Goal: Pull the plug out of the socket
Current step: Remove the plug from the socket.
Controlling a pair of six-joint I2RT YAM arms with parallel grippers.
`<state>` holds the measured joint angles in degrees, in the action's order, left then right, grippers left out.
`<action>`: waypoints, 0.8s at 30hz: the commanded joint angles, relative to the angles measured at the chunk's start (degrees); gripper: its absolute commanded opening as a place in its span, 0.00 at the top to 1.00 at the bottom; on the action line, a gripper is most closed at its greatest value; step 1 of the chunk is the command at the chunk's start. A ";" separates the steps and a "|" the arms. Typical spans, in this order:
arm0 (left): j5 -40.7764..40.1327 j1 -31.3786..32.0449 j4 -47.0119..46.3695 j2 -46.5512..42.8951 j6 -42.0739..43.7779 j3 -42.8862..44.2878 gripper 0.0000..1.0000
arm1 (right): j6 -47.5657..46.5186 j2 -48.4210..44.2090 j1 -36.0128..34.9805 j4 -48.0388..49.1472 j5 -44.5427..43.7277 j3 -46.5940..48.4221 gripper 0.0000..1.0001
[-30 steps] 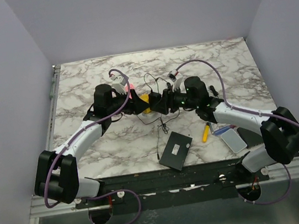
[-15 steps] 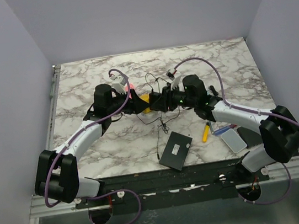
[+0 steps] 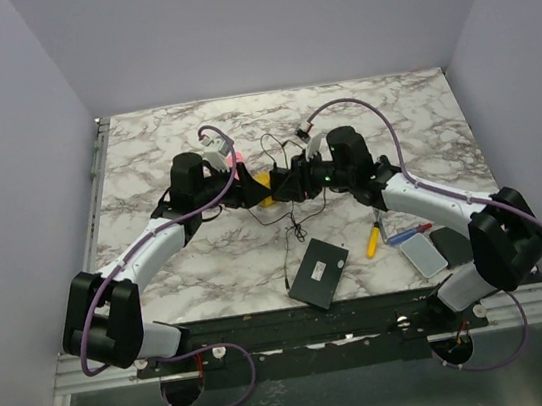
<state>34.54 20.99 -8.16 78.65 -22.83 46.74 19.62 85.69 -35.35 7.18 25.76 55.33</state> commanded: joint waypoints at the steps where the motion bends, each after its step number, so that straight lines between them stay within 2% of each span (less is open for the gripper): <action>1: 2.77 0.02 -1.78 -1.71 2.49 1.31 1.00 | -1.50 1.51 0.25 -3.14 12.10 3.28 1.00; 15: 2.58 0.01 -1.00 -2.89 3.15 1.45 1.00 | -2.53 2.42 0.65 -6.27 18.81 4.55 1.00; 24: 1.16 0.03 -1.10 -2.47 1.99 1.17 1.00 | 2.11 5.10 0.42 -9.36 8.83 6.25 1.00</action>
<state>34.85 21.10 -3.84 77.78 -21.54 46.74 17.82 89.17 -33.80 0.27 33.52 59.68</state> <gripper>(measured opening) 0.625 0.397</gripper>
